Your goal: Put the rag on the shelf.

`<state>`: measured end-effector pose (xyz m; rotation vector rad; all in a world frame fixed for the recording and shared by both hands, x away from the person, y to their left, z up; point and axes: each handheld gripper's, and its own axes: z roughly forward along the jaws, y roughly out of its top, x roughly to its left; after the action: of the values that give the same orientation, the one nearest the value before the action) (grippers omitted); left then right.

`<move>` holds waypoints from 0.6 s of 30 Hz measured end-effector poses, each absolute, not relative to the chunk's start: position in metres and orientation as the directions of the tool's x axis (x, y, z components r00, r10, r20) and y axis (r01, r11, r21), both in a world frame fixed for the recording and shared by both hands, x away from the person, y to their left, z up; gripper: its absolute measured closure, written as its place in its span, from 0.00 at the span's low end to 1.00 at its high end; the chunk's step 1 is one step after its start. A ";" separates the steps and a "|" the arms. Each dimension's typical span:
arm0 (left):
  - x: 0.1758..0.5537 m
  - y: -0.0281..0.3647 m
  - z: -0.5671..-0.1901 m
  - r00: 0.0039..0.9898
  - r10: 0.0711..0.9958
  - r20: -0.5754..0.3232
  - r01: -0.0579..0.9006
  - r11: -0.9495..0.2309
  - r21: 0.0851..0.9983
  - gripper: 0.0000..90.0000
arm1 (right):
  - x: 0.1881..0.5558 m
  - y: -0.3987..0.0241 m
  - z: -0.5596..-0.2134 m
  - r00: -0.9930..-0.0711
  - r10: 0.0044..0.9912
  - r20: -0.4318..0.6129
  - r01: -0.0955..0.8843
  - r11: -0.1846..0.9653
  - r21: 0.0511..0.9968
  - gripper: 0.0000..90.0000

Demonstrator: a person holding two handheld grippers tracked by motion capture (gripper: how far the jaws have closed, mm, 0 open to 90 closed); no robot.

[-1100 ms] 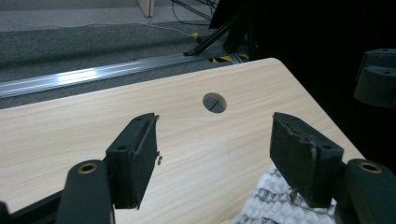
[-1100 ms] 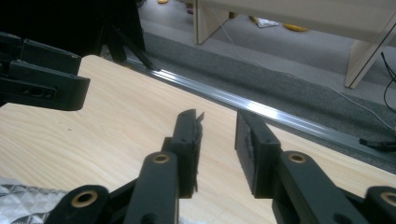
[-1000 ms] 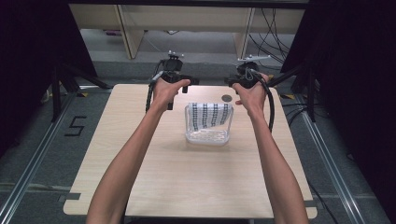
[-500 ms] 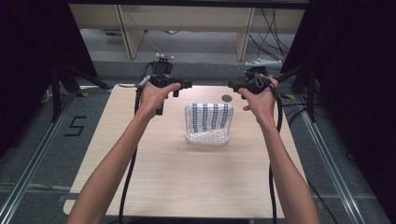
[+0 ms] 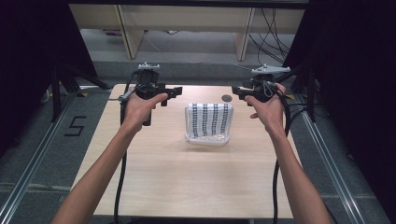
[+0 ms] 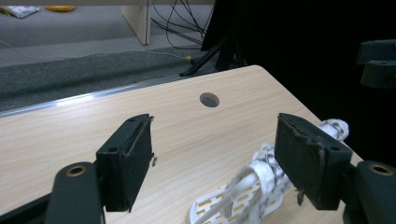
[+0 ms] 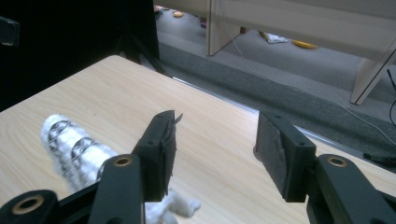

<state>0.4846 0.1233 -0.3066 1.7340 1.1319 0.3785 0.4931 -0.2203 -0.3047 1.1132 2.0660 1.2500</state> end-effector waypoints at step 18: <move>0.449 0.123 -0.326 0.568 0.797 -0.203 0.495 -0.134 0.858 0.28 | 0.455 -0.212 -0.307 -0.622 0.782 -0.023 0.353 0.307 0.884 0.52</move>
<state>0.4495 0.1234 -0.3257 1.7902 1.0645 0.3738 0.4549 -0.2116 -0.3073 1.0073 2.1258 1.2654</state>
